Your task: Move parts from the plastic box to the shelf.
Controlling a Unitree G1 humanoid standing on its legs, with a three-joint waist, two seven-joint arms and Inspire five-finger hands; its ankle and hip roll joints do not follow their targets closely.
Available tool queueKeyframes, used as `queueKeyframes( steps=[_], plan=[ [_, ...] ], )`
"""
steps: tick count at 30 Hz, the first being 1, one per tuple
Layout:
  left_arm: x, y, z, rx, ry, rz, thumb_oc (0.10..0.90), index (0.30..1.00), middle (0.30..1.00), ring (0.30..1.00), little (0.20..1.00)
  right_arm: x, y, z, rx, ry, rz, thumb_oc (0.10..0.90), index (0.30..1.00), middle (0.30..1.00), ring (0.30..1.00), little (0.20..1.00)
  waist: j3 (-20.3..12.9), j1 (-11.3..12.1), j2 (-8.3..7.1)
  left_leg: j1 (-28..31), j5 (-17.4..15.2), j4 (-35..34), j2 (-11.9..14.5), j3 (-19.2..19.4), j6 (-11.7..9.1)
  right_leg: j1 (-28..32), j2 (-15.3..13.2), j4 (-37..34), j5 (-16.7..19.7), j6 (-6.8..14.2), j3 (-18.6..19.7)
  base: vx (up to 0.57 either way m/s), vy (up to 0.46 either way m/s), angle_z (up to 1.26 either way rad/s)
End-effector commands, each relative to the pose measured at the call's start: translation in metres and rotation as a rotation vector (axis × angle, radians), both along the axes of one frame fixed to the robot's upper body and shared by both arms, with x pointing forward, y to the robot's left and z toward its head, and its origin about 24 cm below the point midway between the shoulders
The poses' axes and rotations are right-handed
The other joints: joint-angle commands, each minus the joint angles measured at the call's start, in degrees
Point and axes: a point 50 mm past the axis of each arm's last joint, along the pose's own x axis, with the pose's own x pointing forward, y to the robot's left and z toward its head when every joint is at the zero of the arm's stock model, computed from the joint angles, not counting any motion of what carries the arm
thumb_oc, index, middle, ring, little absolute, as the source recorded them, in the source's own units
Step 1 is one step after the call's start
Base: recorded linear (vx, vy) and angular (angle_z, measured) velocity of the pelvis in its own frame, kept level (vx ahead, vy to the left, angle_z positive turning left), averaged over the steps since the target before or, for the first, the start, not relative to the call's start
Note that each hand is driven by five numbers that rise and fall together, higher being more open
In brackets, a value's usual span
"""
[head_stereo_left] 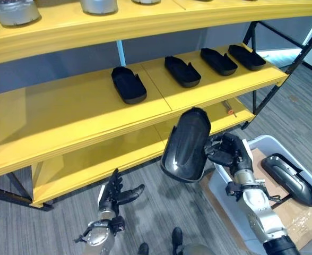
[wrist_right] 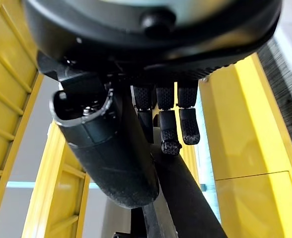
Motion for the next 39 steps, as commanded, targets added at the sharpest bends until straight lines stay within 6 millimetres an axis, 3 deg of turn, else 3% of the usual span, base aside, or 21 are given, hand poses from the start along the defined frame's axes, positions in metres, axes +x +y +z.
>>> queueKeyframes(
  steps=[1,4,5,8,10,13,14,15,16,17,18,19,20,22,25,27,30,37,39],
  plan=[
    [0.024,0.004,0.048,0.073,-0.262,-0.06,0.9,1.0,1.0,1.0,1.0,-0.002,0.004,0.083,0.072,-0.438,0.046,0.4,0.3,0.3,0.3,0.3,-3.8,0.0,-1.75,0.6,-3.3,3.3,-4.6,0.9,3.2,-2.4,-2.9,2.7,-0.3,4.5,1.9,0.07,-0.044,0.24],
    [0.026,0.002,0.049,0.066,-0.266,-0.068,0.9,1.0,1.0,1.0,1.0,-0.005,0.0,0.083,0.067,-0.441,0.036,0.4,0.3,0.3,0.3,0.3,-3.3,-0.3,-1.55,-0.1,-4.7,6.4,-4.2,0.4,2.5,-1.6,-3.0,3.4,-1.8,4.0,1.2,0.11,-0.06,0.23],
    [0.028,0.0,0.05,0.055,-0.274,-0.078,0.9,1.0,1.0,1.0,1.0,-0.006,-0.002,0.086,0.066,-0.459,0.034,0.4,0.3,0.3,0.3,0.3,-2.6,-0.5,-1.74,-2.3,-4.3,12.0,-4.4,1.0,1.1,-0.8,-3.3,3.6,-2.5,3.3,0.6,0.05,-0.039,0.4],
    [0.029,-0.002,0.051,0.039,-0.28,-0.084,0.9,1.0,1.0,1.0,1.0,-0.01,-0.004,0.092,0.065,-0.49,0.035,0.4,0.3,0.3,0.3,0.3,-1.3,-0.8,-1.82,-7.3,-1.9,22.9,-4.4,3.1,-1.8,0.7,-3.6,3.3,-2.8,2.5,-0.7,0.01,-0.011,0.67],
    [0.029,-0.002,0.051,0.032,-0.283,-0.083,0.9,1.0,1.0,1.0,1.0,-0.012,-0.006,0.097,0.055,-0.518,0.021,0.4,0.3,0.3,0.3,0.3,-0.2,-0.8,-2.47,-10.6,1.2,27.4,-1.4,7.0,-2.9,1.9,-4.3,2.9,-3.2,2.1,-2.0,0.02,0.008,0.49],
    [0.029,-0.001,0.054,0.039,-0.287,-0.092,0.9,1.0,1.0,1.0,1.0,-0.015,-0.012,0.096,0.056,-0.517,-0.025,0.4,0.3,0.3,0.3,0.3,-0.5,-0.8,-4.03,-10.1,-0.4,18.1,5.4,10.9,-1.3,3.7,-6.5,1.3,-3.3,3.6,-2.6,0.12,0.084,0.38],
    [0.03,-0.001,0.055,0.042,-0.292,-0.086,0.9,1.0,1.0,1.0,1.0,-0.015,-0.013,0.096,0.063,-0.523,-0.04,0.4,0.3,0.3,0.3,0.3,-0.7,-0.9,-4.23,-10.6,1.5,13.5,8.7,10.8,-1.8,3.7,-7.3,1.3,-3.5,4.3,-2.5,0.1,0.097,0.35],
    [0.03,-0.001,0.055,0.042,-0.291,-0.086,0.9,1.0,1.0,1.0,1.0,-0.015,-0.013,0.096,0.063,-0.522,-0.04,0.4,0.3,0.3,0.3,0.3,-0.7,-0.8,-4.27,-9.7,2.1,12.1,8.7,11.1,-2.0,3.8,-7.2,1.3,-3.6,4.2,-2.5,0.21,0.317,0.32],
    [0.033,0.001,0.055,0.051,-0.29,-0.056,0.9,1.0,1.0,1.0,1.0,-0.014,-0.015,0.094,0.066,-0.513,-0.069,0.4,0.3,0.3,0.3,0.3,-1.5,-0.6,-3.02,-11.5,12.6,1.6,16.1,9.7,-4.8,4.3,-8.1,1.8,-5.5,5.2,-1.1,0.25,0.361,0.22],
    [0.035,0.0,0.055,0.046,-0.295,-0.049,0.9,1.0,1.0,1.0,1.0,-0.014,-0.015,0.094,0.068,-0.515,-0.073,0.4,0.3,0.3,0.3,0.3,-1.7,-0.8,-2.35,-12.1,14.8,-0.6,17.8,10.5,-6.2,5.2,-8.4,1.8,-6.3,5.6,-1.0,0.24,0.368,0.16],
    [0.035,0.0,0.055,0.046,-0.295,-0.049,0.9,1.0,1.0,1.0,1.0,-0.014,-0.015,0.094,0.068,-0.515,-0.073,0.4,0.3,0.3,0.3,0.3,-1.7,-0.8,-2.27,-12.1,14.8,-0.6,17.8,10.5,-6.3,5.2,-8.3,1.8,-6.3,5.6,-1.0,0.21,0.313,0.02],
    [0.033,-0.002,0.051,0.03,-0.283,-0.049,0.9,1.0,1.0,1.0,1.0,-0.016,-0.014,0.091,0.065,-0.502,-0.066,0.4,0.3,0.3,0.3,0.3,-2.6,-1.2,-1.0,-11.0,13.4,-0.6,18.5,14.0,-6.9,6.4,-8.9,2.0,-7.2,6.1,-1.5,0.31,0.419,-0.13],
    [0.032,-0.004,0.049,0.025,-0.273,-0.064,0.9,1.0,1.0,1.0,1.0,-0.02,-0.017,0.088,0.05,-0.486,-0.077,0.4,0.3,0.3,0.3,0.3,-3.8,-1.0,0.07,-9.8,12.0,-0.6,16.7,14.4,-7.2,7.9,-10.4,1.4,-6.8,6.9,-1.8,0.31,0.428,-0.18],
    [0.033,-0.004,0.049,0.03,-0.275,-0.071,0.9,1.0,1.0,1.0,1.0,-0.02,-0.018,0.087,0.046,-0.483,-0.086,0.4,0.3,0.3,0.3,0.3,-4.2,-0.8,0.0,-8.9,11.0,-0.6,15.4,14.8,-6.8,8.5,-11.8,1.4,-6.3,7.5,-2.2,0.21,0.285,-0.14],
    [0.037,0.0,0.056,0.073,-0.299,-0.093,0.9,1.0,1.0,1.0,1.0,-0.019,-0.014,0.088,0.056,-0.489,-0.09,0.4,0.3,0.3,0.3,0.3,-4.1,0.0,-1.17,-7.1,8.8,0.0,11.8,16.9,-4.6,8.9,-15.8,2.2,-4.2,9.6,-0.7,0.2,0.345,-0.15],
    [0.041,0.002,0.063,0.096,-0.32,-0.092,0.9,1.0,1.0,1.0,1.0,-0.015,-0.008,0.091,0.06,-0.499,-0.086,0.4,0.3,0.3,0.3,0.3,-4.5,0.6,-2.61,-6.8,6.4,1.3,8.6,18.5,-2.5,8.1,-19.0,2.5,-0.8,11.2,0.4,0.17,0.363,-0.28],
    [0.045,0.003,0.069,0.12,-0.34,-0.092,0.9,1.0,1.0,1.0,1.0,-0.012,-0.002,0.094,0.055,-0.509,-0.069,0.4,0.3,0.3,0.3,0.3,-5.2,0.8,-3.74,-7.1,4.1,2.4,5.4,18.4,-0.7,7.3,-21.8,2.9,2.2,12.5,1.1,0.11,0.259,-0.19],
    [0.044,0.007,0.07,0.13,-0.343,-0.062,0.9,1.0,1.0,1.0,1.0,-0.006,0.009,0.1,0.06,-0.524,-0.02,0.4,0.3,0.3,0.3,0.3,-5.5,1.8,-5.19,-6.6,1.4,2.3,0.9,17.3,2.5,5.3,-24.5,7.4,8.9,12.9,2.0,0.08,0.187,0.07],
    [0.045,0.007,0.07,0.136,-0.343,-0.062,0.9,1.0,1.0,1.0,1.0,-0.005,0.011,0.103,0.048,-0.536,-0.007,0.4,0.3,0.3,0.3,0.3,-4.5,2.3,-4.83,-6.1,0.5,2.5,-0.6,15.8,4.0,3.3,-24.5,14.3,13.3,12.0,2.4,0.09,0.218,0.05]
  ],
)
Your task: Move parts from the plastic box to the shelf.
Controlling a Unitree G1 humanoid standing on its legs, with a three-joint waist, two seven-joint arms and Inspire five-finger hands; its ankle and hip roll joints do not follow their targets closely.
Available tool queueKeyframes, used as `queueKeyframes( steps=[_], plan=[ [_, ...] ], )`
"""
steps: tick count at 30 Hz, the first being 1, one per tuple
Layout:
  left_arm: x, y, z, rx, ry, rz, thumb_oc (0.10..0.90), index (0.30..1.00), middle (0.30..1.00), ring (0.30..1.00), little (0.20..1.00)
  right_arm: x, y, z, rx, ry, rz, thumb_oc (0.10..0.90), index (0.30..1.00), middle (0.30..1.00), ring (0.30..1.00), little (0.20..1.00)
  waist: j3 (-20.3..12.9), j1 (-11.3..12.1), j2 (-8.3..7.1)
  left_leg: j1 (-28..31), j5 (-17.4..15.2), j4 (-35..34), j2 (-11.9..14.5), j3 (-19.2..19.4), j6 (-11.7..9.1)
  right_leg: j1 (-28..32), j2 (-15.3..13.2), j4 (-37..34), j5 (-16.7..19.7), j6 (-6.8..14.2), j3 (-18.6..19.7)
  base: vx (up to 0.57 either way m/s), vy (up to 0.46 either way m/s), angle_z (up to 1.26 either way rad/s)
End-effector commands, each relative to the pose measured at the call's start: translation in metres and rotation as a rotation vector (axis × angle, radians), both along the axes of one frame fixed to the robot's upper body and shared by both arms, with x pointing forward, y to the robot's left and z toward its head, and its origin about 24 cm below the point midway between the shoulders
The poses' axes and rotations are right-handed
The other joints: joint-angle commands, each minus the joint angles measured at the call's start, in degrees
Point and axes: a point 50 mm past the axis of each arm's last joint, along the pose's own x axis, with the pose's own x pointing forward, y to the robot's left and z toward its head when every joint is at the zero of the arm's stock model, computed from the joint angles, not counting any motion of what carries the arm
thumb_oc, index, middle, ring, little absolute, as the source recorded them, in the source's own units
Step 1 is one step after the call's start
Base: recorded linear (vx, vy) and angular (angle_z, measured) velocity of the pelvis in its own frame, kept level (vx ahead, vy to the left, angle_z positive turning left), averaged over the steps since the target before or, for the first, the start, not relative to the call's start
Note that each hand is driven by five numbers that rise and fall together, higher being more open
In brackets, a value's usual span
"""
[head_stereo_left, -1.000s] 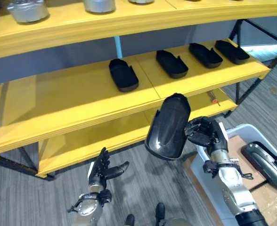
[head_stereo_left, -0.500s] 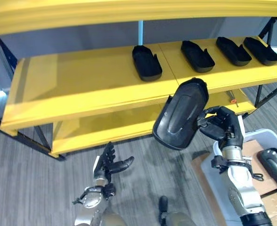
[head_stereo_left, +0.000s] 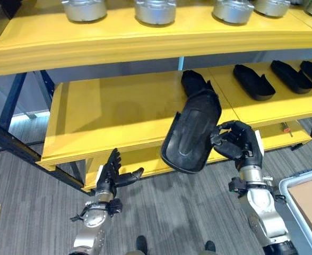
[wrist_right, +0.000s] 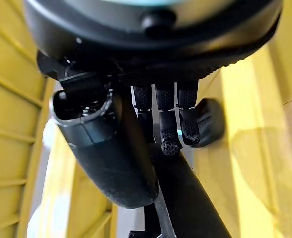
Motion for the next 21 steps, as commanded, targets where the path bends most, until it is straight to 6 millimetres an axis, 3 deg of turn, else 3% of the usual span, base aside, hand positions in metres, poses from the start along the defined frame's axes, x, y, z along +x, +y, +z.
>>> queueKeyframes(
  steps=[1,2,5,7,8,10,11,12,15,16,21],
  plan=[
    [0.009,0.002,0.036,0.049,-0.206,0.0,0.9,1.0,1.0,1.0,1.0,0.002,0.004,0.066,-0.017,-0.349,0.031,0.4,0.3,0.3,0.3,0.3,-4.3,-0.2,-0.39,-3.2,-2.6,2.5,1.6,-4.0,2.8,0.4,-0.9,8.5,9.0,0.8,2.3,0.11,0.321,0.26],
    [0.009,0.002,0.037,0.059,-0.208,-0.004,0.9,1.0,1.0,1.0,1.0,0.003,0.008,0.072,-0.04,-0.374,0.04,0.4,0.3,0.3,0.3,0.3,-2.7,0.0,0.92,-1.7,-3.0,2.1,1.2,-4.9,4.0,-2.7,0.0,16.1,10.2,-0.4,1.2,0.07,0.214,0.29],
    [0.01,0.002,0.039,0.063,-0.212,-0.01,0.9,1.0,1.0,1.0,1.0,0.004,0.007,0.072,-0.056,-0.373,0.037,0.4,0.3,0.3,0.3,0.3,-2.1,-0.1,1.3,-0.9,-3.4,1.8,1.0,-5.5,4.0,-4.1,0.4,18.1,9.4,-0.4,-0.2,0.06,0.101,0.27],
    [0.012,0.0,0.039,0.054,-0.217,-0.016,0.9,1.0,1.0,1.0,1.0,0.005,0.006,0.073,-0.067,-0.372,0.035,0.4,0.3,0.3,0.3,0.3,-1.6,-0.8,1.69,-0.1,-3.5,1.0,1.3,-6.2,3.4,-6.9,2.1,14.6,6.8,-0.8,-0.9,0.12,-0.003,0.2],
    [0.012,0.0,0.039,0.048,-0.218,-0.02,0.9,1.0,1.0,1.0,1.0,0.006,0.004,0.076,-0.07,-0.378,0.034,0.4,0.3,0.3,0.3,0.3,-1.0,-1.1,1.68,0.7,-3.7,0.5,1.8,-6.8,2.3,-7.9,2.1,8.7,6.1,-0.4,-1.8,0.16,-0.11,0.2],
    [0.013,0.0,0.04,0.045,-0.221,-0.019,0.9,1.0,1.0,1.0,1.0,0.008,0.004,0.077,-0.071,-0.382,0.035,0.4,0.3,0.3,0.3,0.3,-0.4,-1.3,1.71,1.6,-4.0,0.2,2.4,-7.3,1.4,-7.7,2.2,4.1,6.3,0.0,-2.4,0.17,-0.169,0.35],
    [0.014,0.0,0.04,0.046,-0.222,-0.011,0.9,1.0,1.0,1.0,1.0,0.013,0.01,0.081,-0.087,-0.389,0.048,0.4,0.3,0.3,0.3,0.3,0.2,-1.3,0.73,3.1,-4.5,0.1,3.7,-8.1,0.0,-9.2,2.6,-2.9,7.5,1.7,-1.5,0.15,-0.178,0.54],
    [0.014,0.001,0.04,0.046,-0.222,-0.01,0.9,1.0,1.0,1.0,1.0,0.014,0.011,0.081,-0.087,-0.39,0.049,0.4,0.3,0.3,0.3,0.3,0.4,-1.4,0.86,3.3,-4.6,0.1,3.8,-8.2,-0.1,-8.8,2.7,-3.1,7.6,1.7,-1.6,0.2,-0.248,0.55],
    [0.012,-0.002,0.038,0.031,-0.217,-0.022,0.9,1.0,1.0,1.0,1.0,0.015,0.01,0.076,-0.087,-0.362,0.07,0.4,0.3,0.3,0.3,0.3,-0.3,-0.7,-0.68,3.9,-5.1,0.3,4.3,-9.2,-1.2,-5.8,3.6,-5.5,6.0,1.8,-0.8,0.12,-0.169,0.45],
    [0.011,-0.003,0.036,0.022,-0.213,-0.027,0.9,1.0,1.0,1.0,1.0,0.017,0.011,0.078,-0.093,-0.362,0.079,0.4,0.3,0.3,0.3,0.3,-0.9,-0.4,-0.97,4.0,-5.1,0.3,4.8,-9.2,-1.7,-4.6,3.9,-6.2,6.2,2.0,-2.1,0.15,-0.253,0.75],
    [0.0,-0.003,0.03,-0.008,-0.18,-0.043,0.9,1.0,1.0,1.0,1.0,0.027,0.016,0.081,-0.125,-0.349,0.12,0.4,0.3,0.3,0.3,0.3,-2.5,1.6,-0.11,3.1,-3.6,0.2,8.7,-10.7,-4.3,-1.3,6.4,-7.4,1.1,0.2,-6.2,0.12,-0.245,0.3]
  ],
)
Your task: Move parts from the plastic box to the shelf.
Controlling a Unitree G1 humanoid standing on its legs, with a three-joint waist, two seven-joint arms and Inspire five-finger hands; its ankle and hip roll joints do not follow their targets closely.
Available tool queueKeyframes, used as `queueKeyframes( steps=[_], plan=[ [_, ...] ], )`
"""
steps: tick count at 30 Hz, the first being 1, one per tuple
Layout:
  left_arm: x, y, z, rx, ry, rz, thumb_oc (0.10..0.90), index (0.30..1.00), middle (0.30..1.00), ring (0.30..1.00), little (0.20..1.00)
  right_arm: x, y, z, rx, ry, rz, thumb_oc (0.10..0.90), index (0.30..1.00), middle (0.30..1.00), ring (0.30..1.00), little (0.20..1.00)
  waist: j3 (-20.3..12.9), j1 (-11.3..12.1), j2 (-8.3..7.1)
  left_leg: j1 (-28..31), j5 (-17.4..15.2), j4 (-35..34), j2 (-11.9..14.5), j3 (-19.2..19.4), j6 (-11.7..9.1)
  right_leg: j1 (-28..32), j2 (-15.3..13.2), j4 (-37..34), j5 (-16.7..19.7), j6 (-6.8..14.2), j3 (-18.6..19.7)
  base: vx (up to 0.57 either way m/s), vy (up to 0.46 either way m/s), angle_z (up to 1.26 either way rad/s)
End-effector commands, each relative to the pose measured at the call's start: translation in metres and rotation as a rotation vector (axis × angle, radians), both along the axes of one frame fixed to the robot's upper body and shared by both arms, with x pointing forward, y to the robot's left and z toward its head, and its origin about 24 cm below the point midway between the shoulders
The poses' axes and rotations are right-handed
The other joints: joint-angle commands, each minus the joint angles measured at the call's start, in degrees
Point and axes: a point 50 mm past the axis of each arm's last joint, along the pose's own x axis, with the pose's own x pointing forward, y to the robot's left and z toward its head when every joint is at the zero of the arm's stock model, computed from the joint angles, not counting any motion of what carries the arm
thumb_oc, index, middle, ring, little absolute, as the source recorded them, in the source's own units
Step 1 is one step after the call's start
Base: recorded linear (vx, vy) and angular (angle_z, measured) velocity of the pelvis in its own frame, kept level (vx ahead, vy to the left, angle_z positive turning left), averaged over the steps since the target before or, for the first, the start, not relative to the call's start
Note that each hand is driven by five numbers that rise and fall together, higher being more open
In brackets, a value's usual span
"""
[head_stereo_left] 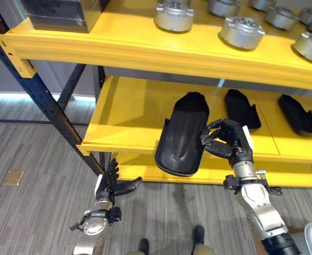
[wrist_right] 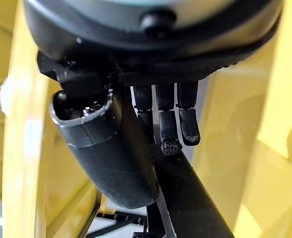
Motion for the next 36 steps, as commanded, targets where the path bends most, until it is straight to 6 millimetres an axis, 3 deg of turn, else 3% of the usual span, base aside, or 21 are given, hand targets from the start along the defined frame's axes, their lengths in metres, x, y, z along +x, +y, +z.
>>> queueKeyframes(
  steps=[1,7,9,15,20,21,25,36],
  plan=[
    [0.022,-0.013,0.045,-0.033,-0.251,-0.106,0.9,1.0,1.0,1.0,1.0,0.01,-0.003,0.078,0.031,-0.35,0.025,0.4,0.3,0.3,0.3,0.3,-3.3,-0.5,0.8,0.2,-1.2,0.4,9.8,2.3,-3.7,0.6,0.1,2.0,-1.7,1.2,-1.4,0.07,-0.222,0.32],
    [0.019,-0.015,0.046,-0.058,-0.241,-0.141,0.9,1.0,1.0,1.0,1.0,0.025,0.004,0.091,0.006,-0.364,0.042,0.4,0.3,0.3,0.3,0.3,-1.4,0.8,2.63,-2.7,1.4,0.0,12.5,0.6,-5.8,0.4,1.7,2.3,-3.9,-0.2,-4.1,0.01,-0.173,0.28],
    [0.018,-0.016,0.047,-0.065,-0.244,-0.155,0.9,1.0,1.0,1.0,1.0,0.035,0.007,0.104,-0.026,-0.39,0.034,0.4,0.3,0.3,0.3,0.3,-0.2,1.4,3.41,-4.4,2.4,-0.3,13.3,0.2,-6.5,-0.7,2.2,2.6,-4.4,-0.6,-4.8,-0.03,-0.115,0.15],
    [0.02,-0.016,0.054,-0.076,-0.272,-0.164,0.9,1.0,1.0,1.0,1.0,0.054,0.016,0.132,-0.065,-0.428,0.031,0.4,0.3,0.3,0.3,0.3,3.1,2.1,4.52,-7.5,3.5,-0.1,13.8,-0.2,-6.6,-4.5,2.3,4.7,-4.9,-1.1,-4.6,-0.05,-0.041,0.08],
    [0.024,-0.015,0.062,-0.074,-0.307,-0.164,0.9,1.0,1.0,1.0,1.0,0.064,0.016,0.154,-0.079,-0.47,0.0,0.4,0.3,0.3,0.3,0.3,5.5,2.4,5.27,-10.0,4.0,0.2,13.5,-0.1,-6.4,-8.5,1.7,6.9,-4.8,-1.2,-3.6,-0.06,0.016,0.01],
    [0.027,-0.013,0.068,-0.078,-0.336,-0.156,0.9,1.0,1.0,1.0,1.0,0.07,0.016,0.169,-0.09,-0.495,-0.033,0.4,0.3,0.3,0.3,0.3,6.8,2.4,5.71,-12.0,4.2,0.6,13.2,0.3,-6.2,-11.3,1.3,7.9,-4.7,-1.3,-2.6,-0.06,0.041,-0.02],
    [0.029,-0.014,0.072,-0.086,-0.355,-0.154,0.9,1.0,1.0,1.0,1.0,0.077,0.011,0.194,-0.142,-0.534,-0.091,0.4,0.3,0.3,0.3,0.3,8.3,2.7,6.08,-14.0,4.2,1.1,12.5,0.2,-5.9,-13.8,0.9,8.7,-4.3,-1.2,-1.4,-0.02,0.029,-0.04],
    [0.031,-0.015,0.078,-0.093,-0.386,-0.144,0.9,1.0,1.0,1.0,1.0,0.084,0.0,0.227,-0.162,-0.569,-0.171,0.4,0.3,0.3,0.3,0.3,10.3,2.4,6.68,-14.6,4.2,0.5,11.8,0.9,-5.7,-15.9,0.5,9.0,-3.6,-1.0,-0.1,0.0,0.015,0.0]
  ],
)
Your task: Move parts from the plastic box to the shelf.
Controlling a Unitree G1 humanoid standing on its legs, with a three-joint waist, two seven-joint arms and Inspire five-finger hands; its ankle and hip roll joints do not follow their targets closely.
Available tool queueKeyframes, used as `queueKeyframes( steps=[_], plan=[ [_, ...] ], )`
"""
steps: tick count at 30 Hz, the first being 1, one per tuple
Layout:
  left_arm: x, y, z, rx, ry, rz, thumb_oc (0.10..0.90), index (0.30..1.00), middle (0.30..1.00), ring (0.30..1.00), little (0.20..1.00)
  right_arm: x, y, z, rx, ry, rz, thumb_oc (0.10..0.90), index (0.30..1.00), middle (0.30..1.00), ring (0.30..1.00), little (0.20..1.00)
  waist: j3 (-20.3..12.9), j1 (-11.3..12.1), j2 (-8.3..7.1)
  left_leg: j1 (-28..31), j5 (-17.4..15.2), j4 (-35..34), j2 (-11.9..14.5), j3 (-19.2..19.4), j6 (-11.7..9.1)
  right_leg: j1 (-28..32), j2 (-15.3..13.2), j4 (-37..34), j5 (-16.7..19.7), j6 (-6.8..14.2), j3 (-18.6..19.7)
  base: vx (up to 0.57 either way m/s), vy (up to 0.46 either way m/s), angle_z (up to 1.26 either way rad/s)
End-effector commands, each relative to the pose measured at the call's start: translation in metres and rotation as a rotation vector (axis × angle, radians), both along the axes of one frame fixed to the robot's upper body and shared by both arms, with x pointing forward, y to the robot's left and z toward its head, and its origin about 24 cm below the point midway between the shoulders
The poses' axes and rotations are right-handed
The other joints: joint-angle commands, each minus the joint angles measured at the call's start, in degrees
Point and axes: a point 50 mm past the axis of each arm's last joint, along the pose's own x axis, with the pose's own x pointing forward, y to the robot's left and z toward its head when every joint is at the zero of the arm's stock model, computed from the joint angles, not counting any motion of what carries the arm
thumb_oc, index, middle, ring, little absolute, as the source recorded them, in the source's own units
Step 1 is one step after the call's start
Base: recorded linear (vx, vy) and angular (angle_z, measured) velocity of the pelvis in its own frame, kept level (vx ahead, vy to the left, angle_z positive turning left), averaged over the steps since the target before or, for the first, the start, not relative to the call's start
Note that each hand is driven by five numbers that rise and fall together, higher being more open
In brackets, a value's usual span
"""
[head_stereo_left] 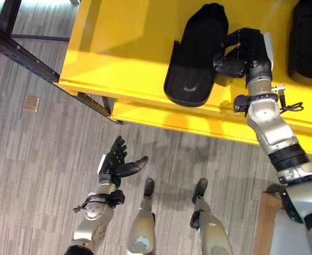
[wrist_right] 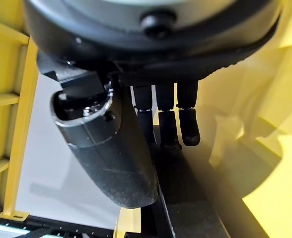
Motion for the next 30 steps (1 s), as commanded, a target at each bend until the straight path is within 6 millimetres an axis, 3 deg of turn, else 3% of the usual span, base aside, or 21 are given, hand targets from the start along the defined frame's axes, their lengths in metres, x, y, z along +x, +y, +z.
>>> queueKeyframes(
  steps=[1,19,30],
  plan=[
    [-0.006,0.004,0.035,0.021,-0.192,-0.015,0.9,1.0,1.0,1.0,1.0,-0.017,0.019,0.079,-0.015,-0.297,0.08,0.4,0.3,0.3,0.3,0.3,-4.2,-0.7,-2.76,3.3,-1.1,0.3,3.2,2.3,0.2,-1.3,-7.5,8.2,-3.6,5.9,5.1,0.0,0.009,-0.03],
    [-0.004,0.004,0.04,0.006,-0.221,-0.025,0.9,1.0,1.0,1.0,1.0,-0.015,0.004,0.128,-0.189,-0.342,-0.064,0.4,0.3,0.3,0.3,0.3,-3.6,-1.0,-3.05,3.2,-0.9,-0.2,3.2,2.8,0.1,-2.8,-7.3,8.9,-3.4,6.1,5.9,0.0,0.003,-0.02],
    [-0.002,0.002,0.044,-0.001,-0.239,-0.036,0.9,1.0,1.0,1.0,1.0,-0.009,0.009,0.134,-0.23,-0.322,-0.079,0.4,0.3,0.3,0.3,0.3,-3.2,-0.4,-2.53,2.0,-0.2,-0.5,3.3,2.3,-0.1,-3.8,-6.9,8.8,-3.2,6.1,5.7,0.0,0.0,0.0]
  ],
)
